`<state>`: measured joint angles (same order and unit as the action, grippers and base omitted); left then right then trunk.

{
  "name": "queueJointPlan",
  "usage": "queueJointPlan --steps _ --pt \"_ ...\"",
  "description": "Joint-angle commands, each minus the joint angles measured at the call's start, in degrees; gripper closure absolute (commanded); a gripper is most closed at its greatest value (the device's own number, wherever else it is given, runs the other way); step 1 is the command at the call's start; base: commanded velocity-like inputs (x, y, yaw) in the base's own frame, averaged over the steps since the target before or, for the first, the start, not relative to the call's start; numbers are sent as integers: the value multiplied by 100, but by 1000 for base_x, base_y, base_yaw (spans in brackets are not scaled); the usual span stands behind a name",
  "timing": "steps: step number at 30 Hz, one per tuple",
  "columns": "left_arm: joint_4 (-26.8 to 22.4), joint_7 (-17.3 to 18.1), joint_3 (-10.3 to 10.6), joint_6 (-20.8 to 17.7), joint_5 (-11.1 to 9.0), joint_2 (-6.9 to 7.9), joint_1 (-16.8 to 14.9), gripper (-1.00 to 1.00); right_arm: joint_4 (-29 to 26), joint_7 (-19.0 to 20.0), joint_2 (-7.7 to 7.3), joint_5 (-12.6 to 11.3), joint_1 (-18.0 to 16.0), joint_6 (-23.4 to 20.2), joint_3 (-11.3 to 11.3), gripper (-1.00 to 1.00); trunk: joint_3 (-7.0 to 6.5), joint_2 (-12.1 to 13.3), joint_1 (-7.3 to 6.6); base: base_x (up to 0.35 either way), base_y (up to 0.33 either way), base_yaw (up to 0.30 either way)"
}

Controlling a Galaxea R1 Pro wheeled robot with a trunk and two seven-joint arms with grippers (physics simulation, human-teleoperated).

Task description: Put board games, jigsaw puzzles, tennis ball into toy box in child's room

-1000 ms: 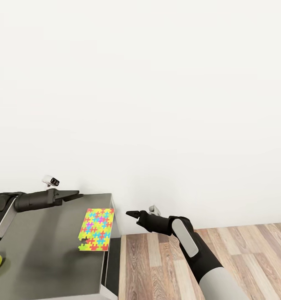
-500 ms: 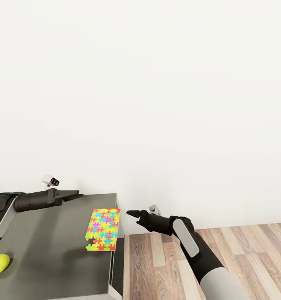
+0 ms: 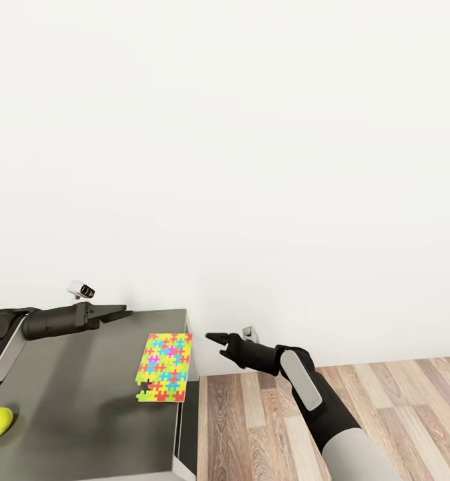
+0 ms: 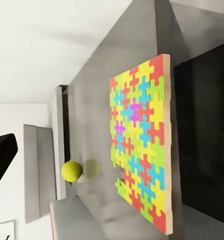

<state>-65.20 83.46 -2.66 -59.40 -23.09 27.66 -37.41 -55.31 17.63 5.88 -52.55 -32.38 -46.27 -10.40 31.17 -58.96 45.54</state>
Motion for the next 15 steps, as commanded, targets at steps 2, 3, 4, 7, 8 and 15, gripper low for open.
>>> queueJointPlan --steps 2,3,4,7,8,15 --pt "-1 12 2 -60 -11 2 -3 -100 24 31 1 18 -4 -21 10 -100 24 -45 23 0 0 0" --pt "-1 12 2 -60 -11 2 -3 -100 45 35 -9 15 -5 -22 14 -100 24 -45 23 0 0 0" --pt "-1 12 2 -60 -11 2 -3 -100 71 38 -36 12 -5 -22 18 -100 24 -45 23 0 0 0" --pt "-1 12 2 -60 -15 2 -3 -100 148 50 -123 4 -5 -28 25 -100 24 -45 23 0 0 0" --pt "-1 12 2 -60 -17 2 -3 -100 186 52 -151 2 -5 -29 27 -100 24 -45 23 0 0 0" --pt "-1 12 2 -60 -18 2 -3 -100 409 120 -204 0 -27 -31 53 -100 24 -45 23 0 0 0"
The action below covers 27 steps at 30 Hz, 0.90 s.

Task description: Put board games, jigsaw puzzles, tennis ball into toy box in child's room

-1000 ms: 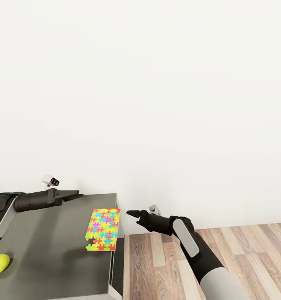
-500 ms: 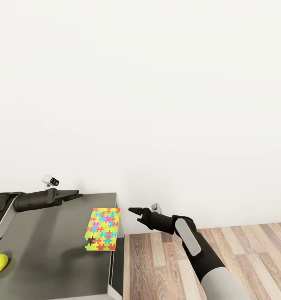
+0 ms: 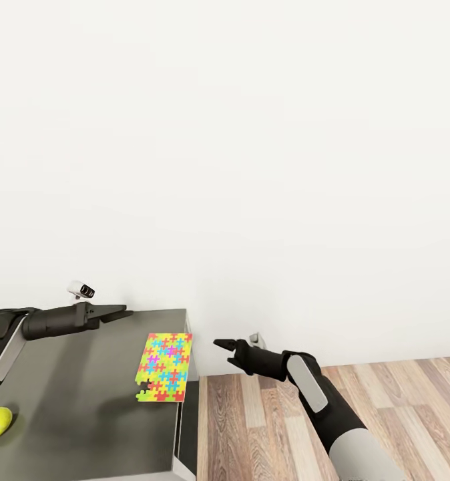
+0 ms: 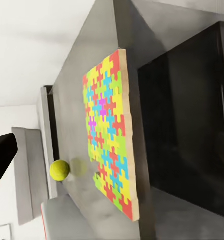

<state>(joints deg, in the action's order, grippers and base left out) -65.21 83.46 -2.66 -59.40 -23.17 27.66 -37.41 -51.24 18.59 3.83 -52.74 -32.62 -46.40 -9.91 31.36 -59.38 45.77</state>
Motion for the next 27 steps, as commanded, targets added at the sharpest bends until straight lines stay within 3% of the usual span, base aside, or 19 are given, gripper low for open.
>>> queueJointPlan --steps 1,27 --pt "-1 12 2 -60 -9 2 -3 -100 24 28 0 18 -17 -18 9 -100 5 -4 0 0 0 0" --pt "-16 12 2 -60 -12 -5 32 -100 299 245 -12 27 -148 -9 23 -100 5 -4 0 0 93 0"
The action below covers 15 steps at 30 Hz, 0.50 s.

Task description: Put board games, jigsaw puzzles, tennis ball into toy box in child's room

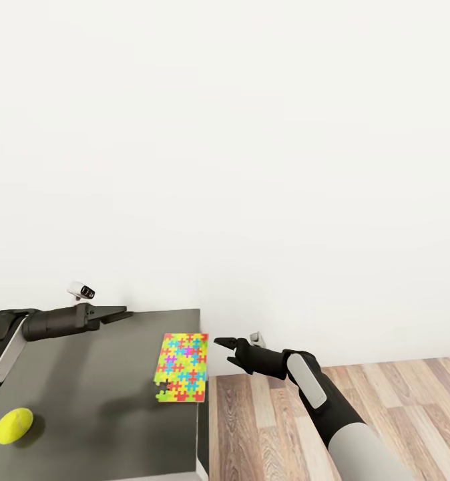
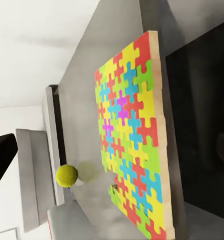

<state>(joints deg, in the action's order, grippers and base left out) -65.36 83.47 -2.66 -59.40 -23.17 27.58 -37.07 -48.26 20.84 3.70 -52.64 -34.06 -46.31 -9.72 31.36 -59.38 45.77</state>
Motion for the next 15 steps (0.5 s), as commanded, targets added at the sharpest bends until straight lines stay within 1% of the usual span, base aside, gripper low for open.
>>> queueJointPlan --steps 1,9,15 --pt "-1 12 2 -60 -12 3 -2 -100 1 19 1 17 -4 -18 5 -100 5 -4 0 0 96 0" --pt "0 12 2 -60 -12 2 -2 -100 1 24 -1 17 -4 -18 2 -100 5 -4 0 0 34 0" --pt "1 12 2 -60 -12 2 -2 -100 1 25 -7 17 -4 -18 5 -100 5 -4 0 0 103 0"
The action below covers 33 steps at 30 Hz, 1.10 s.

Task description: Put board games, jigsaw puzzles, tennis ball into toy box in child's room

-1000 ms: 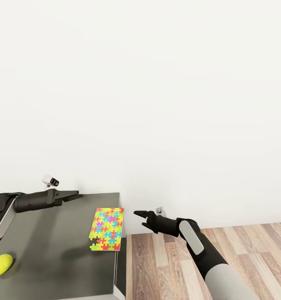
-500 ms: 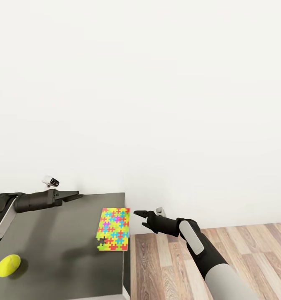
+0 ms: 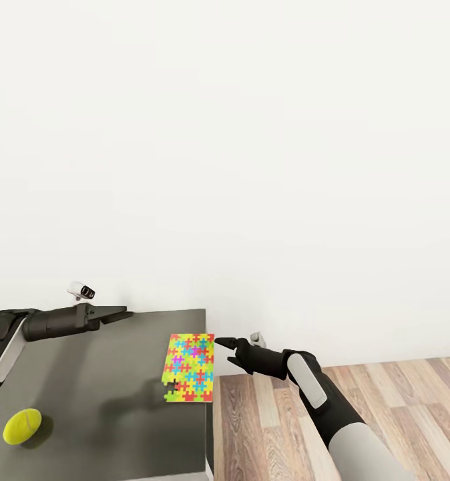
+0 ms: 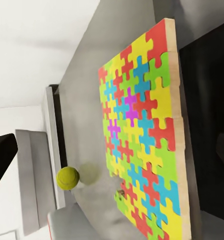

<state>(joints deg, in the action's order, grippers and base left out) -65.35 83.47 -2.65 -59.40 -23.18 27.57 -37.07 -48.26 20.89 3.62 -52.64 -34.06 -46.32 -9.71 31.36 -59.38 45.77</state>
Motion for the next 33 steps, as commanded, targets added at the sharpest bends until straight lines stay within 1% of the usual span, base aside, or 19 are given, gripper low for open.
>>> queueJointPlan --steps 1,7,15,25,29,33 --pt "0 12 2 -60 -11 4 -2 -100 0 20 -3 17 -4 -18 4 -100 5 -4 0 0 43 0" --pt "-2 12 1 -60 -11 3 -2 -100 0 20 -9 17 -4 -18 5 -100 5 -4 0 0 20 0" --pt "-1 12 10 -60 -11 3 -2 -100 0 25 -17 17 -4 -18 5 -100 5 -4 0 0 102 0" --pt "-3 12 4 -60 -11 3 -2 -100 0 156 -19 17 -4 -18 36 -100 5 -4 0 0 11 0" --pt "-4 12 5 -60 -11 3 -2 -100 0 174 -19 17 -4 -18 101 -100 77 -164 88 0 0 0" --pt "-1 12 4 -60 -11 3 -2 -100 0 177 -19 17 -4 -18 114 -100 149 -325 176 0 0 0"
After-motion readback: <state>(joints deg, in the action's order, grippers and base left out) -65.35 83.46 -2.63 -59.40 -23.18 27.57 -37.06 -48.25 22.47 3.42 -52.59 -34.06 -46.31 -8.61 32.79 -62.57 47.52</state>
